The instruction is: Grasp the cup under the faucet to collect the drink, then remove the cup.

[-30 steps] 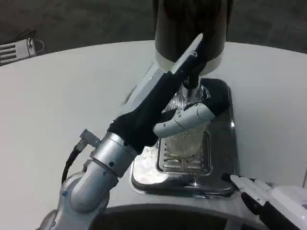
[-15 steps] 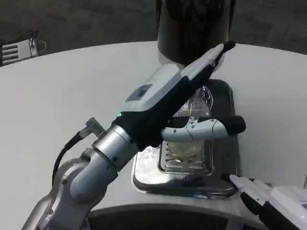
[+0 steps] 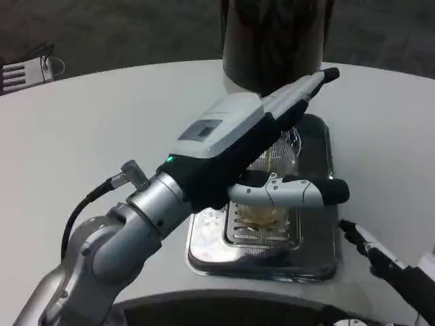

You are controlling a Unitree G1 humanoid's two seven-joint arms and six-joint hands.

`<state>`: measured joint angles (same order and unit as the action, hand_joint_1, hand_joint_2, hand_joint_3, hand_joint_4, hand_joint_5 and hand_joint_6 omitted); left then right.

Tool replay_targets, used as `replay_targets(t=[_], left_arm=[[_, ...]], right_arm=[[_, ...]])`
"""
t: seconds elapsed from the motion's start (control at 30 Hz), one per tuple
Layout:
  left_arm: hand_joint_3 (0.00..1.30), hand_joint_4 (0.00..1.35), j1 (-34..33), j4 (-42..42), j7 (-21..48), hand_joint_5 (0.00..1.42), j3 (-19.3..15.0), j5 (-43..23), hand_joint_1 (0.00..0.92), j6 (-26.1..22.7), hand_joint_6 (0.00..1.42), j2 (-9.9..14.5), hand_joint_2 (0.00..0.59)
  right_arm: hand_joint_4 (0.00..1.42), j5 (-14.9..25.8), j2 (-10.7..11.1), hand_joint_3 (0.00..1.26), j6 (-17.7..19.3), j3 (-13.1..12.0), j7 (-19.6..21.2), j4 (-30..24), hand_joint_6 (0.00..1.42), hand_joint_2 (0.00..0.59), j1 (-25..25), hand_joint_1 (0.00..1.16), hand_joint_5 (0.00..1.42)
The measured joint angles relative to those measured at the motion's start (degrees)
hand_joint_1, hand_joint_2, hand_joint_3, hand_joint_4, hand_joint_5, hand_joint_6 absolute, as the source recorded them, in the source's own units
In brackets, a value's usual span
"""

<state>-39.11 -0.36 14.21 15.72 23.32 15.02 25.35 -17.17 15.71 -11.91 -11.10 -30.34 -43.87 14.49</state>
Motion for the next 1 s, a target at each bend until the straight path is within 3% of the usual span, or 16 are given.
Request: replay_targets(t=[0.2,0.4,0.57,0.73,1.0], left_arm=[[0.00,0.00,-0.2,-0.8,0.7,0.04,0.2,0.0,0.000,-0.6,0.12,0.8,0.067],[0.00,0.00,-0.5,-1.2,1.1,0.04,0.6,0.0,0.000,-1.1,0.12,1.4,0.067],[0.00,0.00,-0.8,-1.4,1.7,0.04,0.6,0.0,0.000,-1.4,0.13,1.7,0.068],[0.00,0.00,-0.7,-2.0,2.0,0.04,0.6,0.0,0.000,-1.8,0.13,1.9,0.068],[0.00,0.00,-0.8,-2.5,2.5,0.04,0.6,-0.1,0.000,-1.8,0.13,3.0,0.069]], right_arm=[[0.00,1.3,-1.5,0.00,-0.4,2.2,6.0,5.1,0.04,0.250,-3.7,0.67,0.00],[0.00,0.6,-2.9,0.00,-0.5,7.0,11.9,11.0,0.02,0.240,-7.9,0.69,0.00],[0.00,0.4,-4.0,0.00,0.5,9.6,15.9,15.1,0.00,0.239,-10.9,0.70,0.00],[0.00,0.1,-4.5,0.00,3.7,11.1,19.8,18.6,0.00,0.223,-13.6,0.71,0.00],[0.00,-0.5,-4.5,0.00,4.7,12.3,23.1,21.6,0.00,0.222,-16.6,0.72,0.00]])
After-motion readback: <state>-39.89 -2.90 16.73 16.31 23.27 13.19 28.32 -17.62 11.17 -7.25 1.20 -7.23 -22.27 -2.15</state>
